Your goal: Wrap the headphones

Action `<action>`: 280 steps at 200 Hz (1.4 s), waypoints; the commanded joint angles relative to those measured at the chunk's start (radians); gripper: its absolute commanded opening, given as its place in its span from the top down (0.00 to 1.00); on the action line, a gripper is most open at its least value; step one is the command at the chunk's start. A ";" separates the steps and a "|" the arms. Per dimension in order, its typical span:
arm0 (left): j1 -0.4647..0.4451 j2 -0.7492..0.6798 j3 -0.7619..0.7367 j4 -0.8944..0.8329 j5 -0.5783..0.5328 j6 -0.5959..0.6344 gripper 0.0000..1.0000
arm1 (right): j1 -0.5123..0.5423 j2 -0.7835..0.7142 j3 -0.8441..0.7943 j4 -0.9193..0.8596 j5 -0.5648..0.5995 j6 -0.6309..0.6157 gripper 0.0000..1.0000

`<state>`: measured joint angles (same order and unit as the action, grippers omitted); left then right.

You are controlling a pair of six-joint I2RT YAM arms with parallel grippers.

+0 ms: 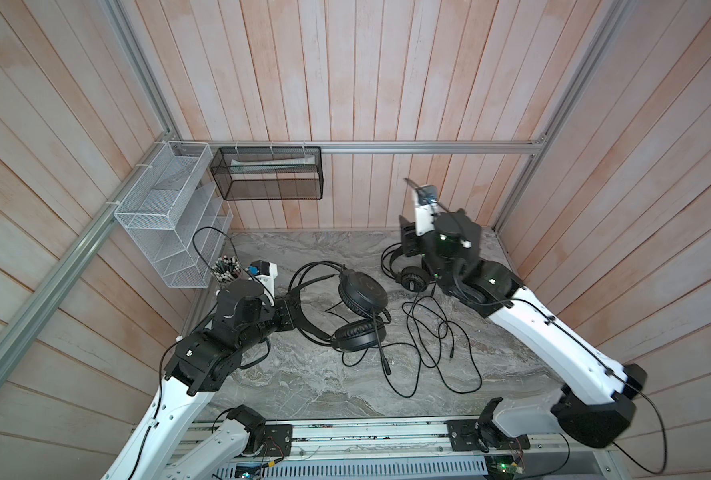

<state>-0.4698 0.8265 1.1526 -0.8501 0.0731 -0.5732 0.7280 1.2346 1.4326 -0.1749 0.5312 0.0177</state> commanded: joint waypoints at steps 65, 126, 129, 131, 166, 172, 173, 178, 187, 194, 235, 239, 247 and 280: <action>0.088 0.051 0.217 0.067 0.012 -0.130 1.00 | -0.004 -0.103 -0.994 1.248 -0.624 0.356 0.04; 0.097 0.092 0.284 0.088 0.015 -0.160 1.00 | 0.197 0.333 -0.939 1.422 -0.593 0.189 0.10; 0.098 0.094 0.286 0.089 0.017 -0.161 1.00 | 0.196 0.358 -0.931 1.432 -0.598 0.185 0.10; 0.098 0.094 0.286 0.089 0.017 -0.162 1.00 | 0.193 0.374 -0.924 1.437 -0.601 0.183 0.11; 0.100 0.100 0.308 0.077 0.021 -0.178 1.00 | 0.154 0.610 -0.764 1.437 -0.674 0.193 0.20; 0.100 0.100 0.310 0.076 0.023 -0.181 1.00 | 0.146 0.637 -0.741 1.441 -0.681 0.198 0.20; 0.100 0.100 0.310 0.077 0.023 -0.181 1.00 | 0.146 0.637 -0.741 1.441 -0.681 0.198 0.20; 0.100 0.100 0.311 0.077 0.022 -0.183 1.00 | 0.140 0.660 -0.723 1.442 -0.694 0.199 0.21; 0.100 0.099 0.309 0.077 0.022 -0.189 1.00 | 0.133 0.694 -0.685 1.420 -0.700 0.193 0.23; 0.100 0.099 0.308 0.077 0.022 -0.192 1.00 | 0.129 0.712 -0.664 1.404 -0.703 0.192 0.23; 0.102 0.100 0.298 0.086 0.006 -0.209 1.00 | 0.112 0.728 -0.600 1.282 -0.688 0.196 0.62; 0.102 0.100 0.297 0.088 0.001 -0.211 1.00 | 0.113 0.725 -0.598 1.266 -0.686 0.195 0.70; 0.102 0.100 0.291 0.093 -0.013 -0.217 1.00 | 0.116 0.715 -0.600 1.230 -0.687 0.196 0.80; 0.108 0.114 0.273 0.135 -0.093 -0.234 1.00 | 0.225 0.613 -0.651 1.088 -0.588 0.086 1.00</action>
<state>-0.3725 0.9379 1.4208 -0.8364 0.0444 -0.7532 0.8623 1.9335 0.8135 1.0523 -0.1307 0.1909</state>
